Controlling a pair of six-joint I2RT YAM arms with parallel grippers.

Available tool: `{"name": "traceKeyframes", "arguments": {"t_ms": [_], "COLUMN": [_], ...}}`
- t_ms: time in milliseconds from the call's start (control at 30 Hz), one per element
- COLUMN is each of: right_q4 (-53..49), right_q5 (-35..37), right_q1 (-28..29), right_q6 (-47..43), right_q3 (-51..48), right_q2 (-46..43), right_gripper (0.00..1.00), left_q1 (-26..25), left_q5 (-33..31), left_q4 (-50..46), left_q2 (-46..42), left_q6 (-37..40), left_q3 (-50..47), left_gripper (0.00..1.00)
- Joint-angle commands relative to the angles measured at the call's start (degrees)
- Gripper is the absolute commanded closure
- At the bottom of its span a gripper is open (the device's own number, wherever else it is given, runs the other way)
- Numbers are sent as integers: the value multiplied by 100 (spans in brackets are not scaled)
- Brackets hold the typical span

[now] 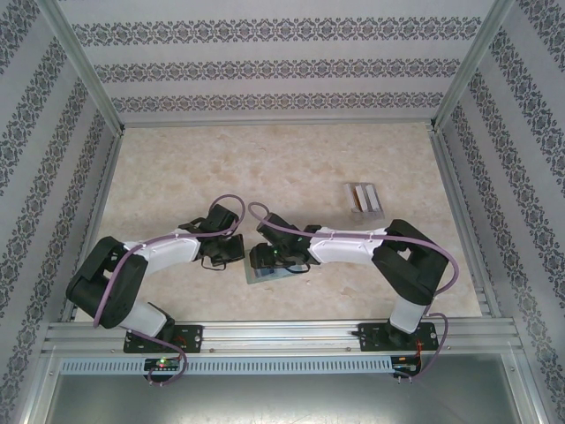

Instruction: Put the credit cards into the card holder

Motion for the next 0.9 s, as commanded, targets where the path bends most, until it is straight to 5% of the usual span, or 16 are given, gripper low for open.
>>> {"name": "traceKeyframes", "arguments": {"t_ms": [0,367,867], "right_q4": [2,-573,130], "right_q5": [15,715,134], "right_q1": [81,6,217], "right_q6": [-176,-413,60], "right_q3": [212,-292,-331], "right_q2": [107,-693,-114], "right_gripper": [48,46,47], "left_q1": [-325,-328,-323], "left_q5": [554,416,526], "left_q4": [676,462,777], "left_q2": [512,434,552], "left_q6": [-147,-16,-188], "left_q3": [-124,-58,-263], "left_gripper": [96,97,98]}}
